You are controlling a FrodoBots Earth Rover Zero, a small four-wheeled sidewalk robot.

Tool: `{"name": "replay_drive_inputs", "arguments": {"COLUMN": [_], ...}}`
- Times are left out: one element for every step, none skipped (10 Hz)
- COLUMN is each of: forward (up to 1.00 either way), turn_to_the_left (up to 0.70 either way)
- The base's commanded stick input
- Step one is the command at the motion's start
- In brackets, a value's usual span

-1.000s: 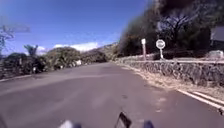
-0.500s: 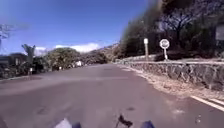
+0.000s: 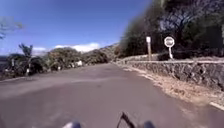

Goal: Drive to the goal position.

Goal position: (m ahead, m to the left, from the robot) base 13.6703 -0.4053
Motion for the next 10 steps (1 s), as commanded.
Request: {"name": "replay_drive_inputs", "arguments": {"forward": [0.85,0.85,0.85,0.85,0.85,0.85,0.85,0.85,0.85,0.85], "turn_to_the_left": [0.34,0.34,0.34,0.34,0.34,0.0,0.0,0.0,0.0,0.0]}}
